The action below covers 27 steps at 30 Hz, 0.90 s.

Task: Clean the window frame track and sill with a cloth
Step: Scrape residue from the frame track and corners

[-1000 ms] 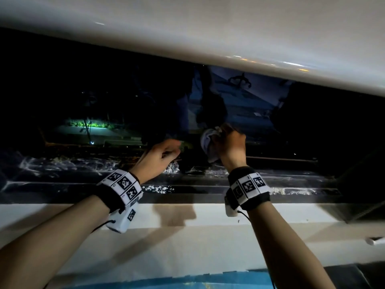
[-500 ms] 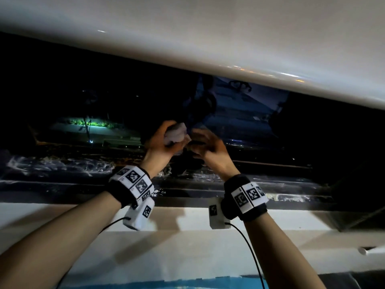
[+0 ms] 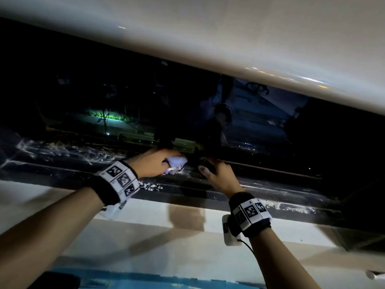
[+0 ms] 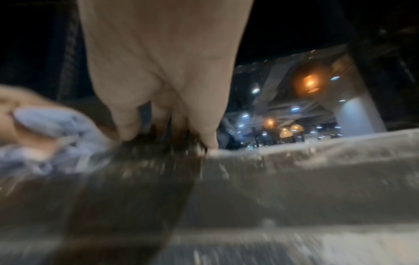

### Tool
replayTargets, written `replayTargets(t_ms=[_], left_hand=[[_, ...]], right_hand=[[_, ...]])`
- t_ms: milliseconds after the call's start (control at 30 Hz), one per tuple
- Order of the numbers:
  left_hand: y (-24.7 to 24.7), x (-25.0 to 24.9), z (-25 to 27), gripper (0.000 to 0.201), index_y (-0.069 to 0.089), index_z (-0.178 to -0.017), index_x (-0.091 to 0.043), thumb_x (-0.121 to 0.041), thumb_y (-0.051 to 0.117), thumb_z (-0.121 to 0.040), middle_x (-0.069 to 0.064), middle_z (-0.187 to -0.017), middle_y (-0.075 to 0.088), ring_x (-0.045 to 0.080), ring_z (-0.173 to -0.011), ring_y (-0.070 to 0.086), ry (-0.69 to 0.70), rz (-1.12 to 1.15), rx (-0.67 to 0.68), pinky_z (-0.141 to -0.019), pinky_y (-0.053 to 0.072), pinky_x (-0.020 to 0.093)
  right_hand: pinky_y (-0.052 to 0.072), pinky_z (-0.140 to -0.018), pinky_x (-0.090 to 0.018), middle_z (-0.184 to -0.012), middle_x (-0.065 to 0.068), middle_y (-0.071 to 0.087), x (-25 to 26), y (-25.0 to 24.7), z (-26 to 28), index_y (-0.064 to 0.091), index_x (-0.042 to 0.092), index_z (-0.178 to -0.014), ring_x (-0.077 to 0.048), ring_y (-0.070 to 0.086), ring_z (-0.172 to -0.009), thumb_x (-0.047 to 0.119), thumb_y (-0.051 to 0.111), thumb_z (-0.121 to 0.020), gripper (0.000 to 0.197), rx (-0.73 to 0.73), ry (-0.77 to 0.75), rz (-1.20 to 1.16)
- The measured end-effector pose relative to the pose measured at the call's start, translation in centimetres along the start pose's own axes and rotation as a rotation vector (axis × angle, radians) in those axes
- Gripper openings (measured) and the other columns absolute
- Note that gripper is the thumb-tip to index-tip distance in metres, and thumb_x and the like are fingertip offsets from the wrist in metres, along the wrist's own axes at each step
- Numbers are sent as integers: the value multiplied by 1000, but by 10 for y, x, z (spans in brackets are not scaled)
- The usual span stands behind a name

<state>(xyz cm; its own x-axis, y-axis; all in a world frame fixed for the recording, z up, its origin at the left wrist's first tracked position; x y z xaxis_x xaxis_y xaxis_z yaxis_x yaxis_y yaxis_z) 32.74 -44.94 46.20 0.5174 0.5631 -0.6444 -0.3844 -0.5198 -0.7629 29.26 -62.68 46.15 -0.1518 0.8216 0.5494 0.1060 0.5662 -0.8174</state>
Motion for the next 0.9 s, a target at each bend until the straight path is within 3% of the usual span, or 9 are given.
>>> replayTargets(t_ms=[100, 233, 367, 500, 600, 667, 733, 800, 900], left_hand=[[-4, -5, 1, 30, 64, -89, -13, -36, 44, -91, 0, -78, 66, 7, -68, 59, 49, -33, -27, -67, 45, 15], [11, 0, -16, 47, 58, -123, -17, -46, 39, -91, 3, -126, 57, 14, -117, 49, 39, -232, -107, -103, 36, 29], [18, -16, -4, 29, 61, -106, -11, -6, 44, -83, 7, -112, 61, 21, -102, 52, 160, -348, -190, -86, 46, 37], [6, -19, 22, 24, 60, -91, -4, -3, 41, -75, 13, -92, 62, 24, -82, 58, 59, -141, -161, -76, 49, 39], [-5, -19, 34, 15, 60, -79, -6, -7, 45, -83, 3, -73, 62, 11, -68, 57, 40, -62, -22, -66, 45, 22], [-24, -14, 26, 14, 62, -84, -7, -6, 50, -91, 0, -77, 64, 5, -71, 59, 10, -39, -122, -66, 42, 11], [-31, -12, 12, 22, 53, -77, -4, -6, 44, -96, 7, -71, 57, 13, -66, 54, 56, -20, -226, -66, 41, 18], [-14, -10, 2, 18, 55, -82, -9, -9, 41, -93, 6, -79, 60, 14, -72, 55, 41, -118, -204, -73, 44, 28], [14, 1, -2, 30, 63, -110, -13, -10, 47, -85, 6, -117, 61, 21, -105, 57, 57, -246, -204, -90, 46, 32]], right_hand=[[40, -85, -23, -116, -7, 66, -2, 3, 4, 61, 13, -118, -23, 60, -109, 24, 59, -90, 30, -38, -13, -17], [42, -84, -25, -113, -8, 67, -5, 5, 4, 62, 13, -116, -25, 61, -107, 25, 59, -90, 29, -73, -5, -25], [45, -85, -29, -109, -9, 69, -8, 6, 5, 62, 14, -112, -27, 62, -105, 26, 61, -88, 27, -103, 21, -64], [43, -87, -28, -110, -11, 69, -6, 5, 6, 63, 12, -112, -28, 60, -107, 24, 61, -88, 27, -108, 55, -67], [44, -90, -32, -110, -12, 68, -4, 4, 7, 62, 11, -114, -31, 59, -108, 25, 60, -88, 29, -107, 64, -70], [44, -89, -33, -110, -14, 67, -3, 4, 8, 61, 10, -115, -32, 58, -108, 25, 60, -89, 30, -99, 70, -65], [43, -88, -33, -111, -15, 67, -2, 3, 9, 60, 10, -116, -33, 58, -108, 25, 59, -90, 30, -94, 67, -60], [43, -87, -32, -112, -15, 66, -1, 3, 10, 60, 9, -116, -33, 58, -108, 24, 59, -90, 30, -96, 63, -61], [42, -86, -31, -112, -15, 66, 0, 2, 11, 60, 9, -116, -33, 58, -108, 23, 60, -89, 31, -102, 61, -74]])
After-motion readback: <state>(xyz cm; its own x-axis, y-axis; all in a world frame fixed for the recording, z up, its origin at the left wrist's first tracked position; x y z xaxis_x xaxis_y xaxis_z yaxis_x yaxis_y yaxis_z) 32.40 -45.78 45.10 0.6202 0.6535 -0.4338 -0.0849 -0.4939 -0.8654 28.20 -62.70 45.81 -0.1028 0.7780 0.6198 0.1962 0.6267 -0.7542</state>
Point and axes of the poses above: each hand's wrist, its own z-axis away from the middle knuckle, its own y-axis out of the palm, x = y × z, the point moved 7 cm from there along -z, towards the middle knuckle
